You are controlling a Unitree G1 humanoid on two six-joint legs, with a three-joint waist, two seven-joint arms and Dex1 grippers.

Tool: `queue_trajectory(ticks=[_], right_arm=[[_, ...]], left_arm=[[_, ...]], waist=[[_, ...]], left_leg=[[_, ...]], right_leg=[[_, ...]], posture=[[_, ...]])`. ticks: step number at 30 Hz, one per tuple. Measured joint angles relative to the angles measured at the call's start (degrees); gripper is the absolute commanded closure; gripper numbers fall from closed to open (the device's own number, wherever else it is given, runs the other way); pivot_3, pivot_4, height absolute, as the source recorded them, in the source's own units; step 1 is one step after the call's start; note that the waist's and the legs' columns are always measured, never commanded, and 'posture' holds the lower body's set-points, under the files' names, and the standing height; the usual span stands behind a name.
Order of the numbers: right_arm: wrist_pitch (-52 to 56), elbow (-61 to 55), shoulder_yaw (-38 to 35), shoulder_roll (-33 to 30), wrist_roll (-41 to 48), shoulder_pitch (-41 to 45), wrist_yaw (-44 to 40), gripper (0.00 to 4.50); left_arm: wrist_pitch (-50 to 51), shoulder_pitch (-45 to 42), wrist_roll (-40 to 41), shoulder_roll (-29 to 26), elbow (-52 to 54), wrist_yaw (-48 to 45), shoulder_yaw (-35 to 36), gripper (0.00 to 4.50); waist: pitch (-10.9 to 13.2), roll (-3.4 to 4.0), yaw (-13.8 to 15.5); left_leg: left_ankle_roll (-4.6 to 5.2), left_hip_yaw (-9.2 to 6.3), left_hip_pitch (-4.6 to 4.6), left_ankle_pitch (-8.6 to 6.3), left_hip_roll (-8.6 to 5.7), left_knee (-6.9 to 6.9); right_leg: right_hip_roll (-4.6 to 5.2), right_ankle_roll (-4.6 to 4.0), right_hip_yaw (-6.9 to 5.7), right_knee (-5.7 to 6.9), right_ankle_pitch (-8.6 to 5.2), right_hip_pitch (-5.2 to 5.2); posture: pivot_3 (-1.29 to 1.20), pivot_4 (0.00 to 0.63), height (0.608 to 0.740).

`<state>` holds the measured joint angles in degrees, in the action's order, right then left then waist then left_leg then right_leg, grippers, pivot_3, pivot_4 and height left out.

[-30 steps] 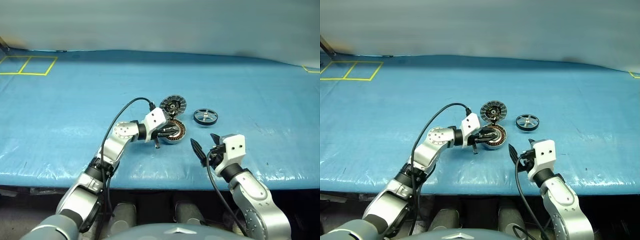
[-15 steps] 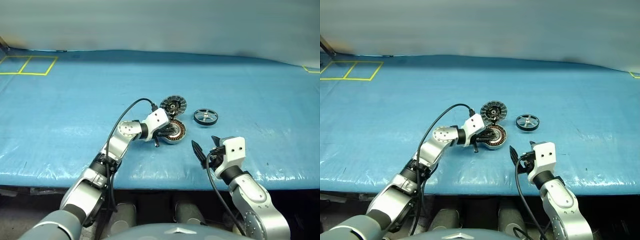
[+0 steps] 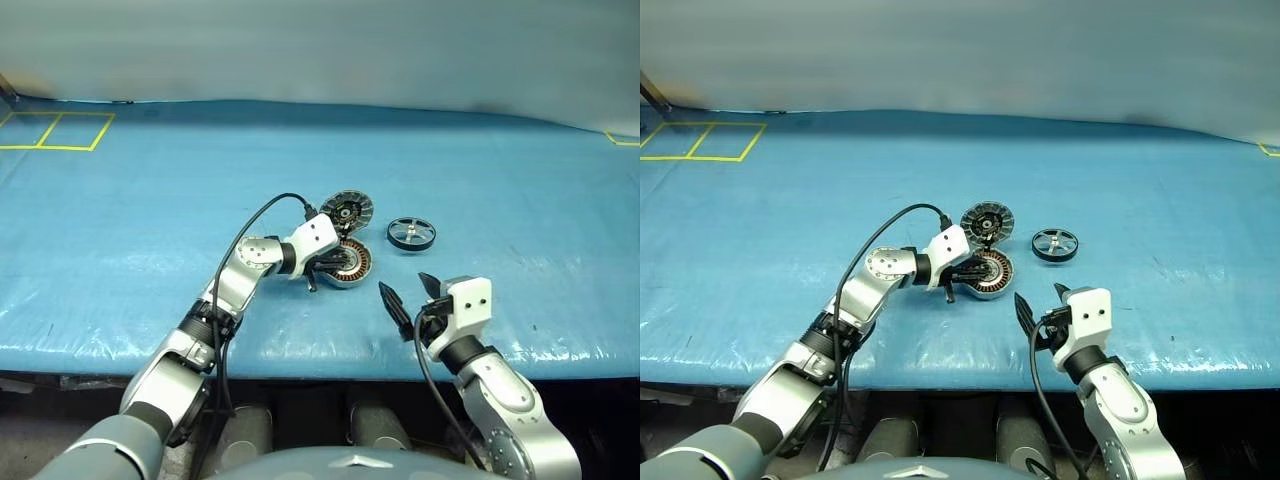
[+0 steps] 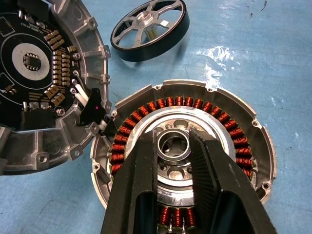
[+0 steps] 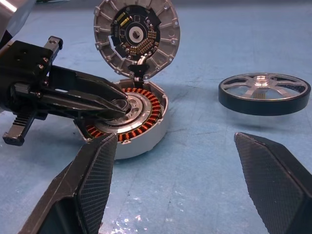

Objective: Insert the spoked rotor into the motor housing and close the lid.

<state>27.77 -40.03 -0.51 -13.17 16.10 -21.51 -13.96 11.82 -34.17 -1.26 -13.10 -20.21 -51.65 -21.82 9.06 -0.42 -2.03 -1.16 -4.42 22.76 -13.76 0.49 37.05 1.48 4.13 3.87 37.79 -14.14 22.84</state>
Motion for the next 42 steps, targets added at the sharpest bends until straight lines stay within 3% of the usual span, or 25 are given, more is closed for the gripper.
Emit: queue_trajectory(ticks=[22, 28, 33, 36, 40, 42], right_arm=[[0.2, 0.2, 1.1, -1.2, -1.1, 1.0, 0.1, 0.46], [0.3, 0.3, 1.1, -1.7, -1.3, 1.0, 0.1, 0.46], [0.4, 0.4, 1.4, -2.0, -1.2, 0.9, 0.0, 0.46], [0.4, 0.3, 1.4, -2.0, -0.9, 0.7, -0.2, 0.46], [0.5, 0.0, 1.6, -2.3, 0.0, 1.0, -1.1, 0.46], [0.4, -0.1, 2.1, -2.7, 0.2, 1.8, -1.9, 0.84]], left_arm=[[-1.4, 0.6, -1.0, -0.1, 0.1, 1.6, -0.3, 3.87], [-1.4, 0.7, -1.4, 0.2, 0.2, 4.2, 0.1, 1.93], [-1.8, 3.0, 0.8, -1.7, 3.3, 1.7, 1.0, 1.93], [1.2, 6.4, 9.2, -5.6, 10.7, -7.4, 2.7, 1.93], [5.5, 7.9, 16.1, -9.2, 17.4, -12.4, 6.0, 1.93], [6.5, 9.3, 17.7, -10.1, 18.6, -12.3, 7.8, 1.90]], waist=[[0.0, 0.00, 0.1], [0.0, 0.00, 0.0], [0.0, 0.02, -0.1], [0.0, 0.04, -0.1], [0.0, 0.04, 0.0], [0.0, 0.04, 0.0]], left_leg=[[0.00, 0.00, -0.03, 0.00, 0.00, 0.03], [0.00, 0.00, -0.08, 0.00, 0.00, 0.03], [0.00, 0.02, -0.07, 0.00, 0.02, -0.01], [0.00, -0.01, -0.05, 0.00, 0.07, -0.02], [0.00, 0.00, -0.07, 0.00, 0.06, 0.02], [0.00, 0.02, -0.10, 0.00, 0.06, 0.04]], right_leg=[[0.00, 0.00, 0.00, 0.02, 0.00, -0.03], [0.00, 0.00, 0.00, 0.03, 0.00, -0.06], [0.00, -0.02, 0.02, 0.04, 0.00, -0.03], [-0.01, -0.31, -0.02, 0.08, 0.10, 0.01], [0.00, -0.19, -0.02, 0.07, 0.02, -0.04], [0.00, -0.08, 0.00, 0.07, -0.04, -0.05]], posture=[[0.00, 0.150, 0.740], [0.00, 0.150, 0.740], [0.00, 0.150, 0.740], [0.00, 0.150, 0.740], [0.00, 0.150, 0.740], [0.00, 0.150, 0.740]])
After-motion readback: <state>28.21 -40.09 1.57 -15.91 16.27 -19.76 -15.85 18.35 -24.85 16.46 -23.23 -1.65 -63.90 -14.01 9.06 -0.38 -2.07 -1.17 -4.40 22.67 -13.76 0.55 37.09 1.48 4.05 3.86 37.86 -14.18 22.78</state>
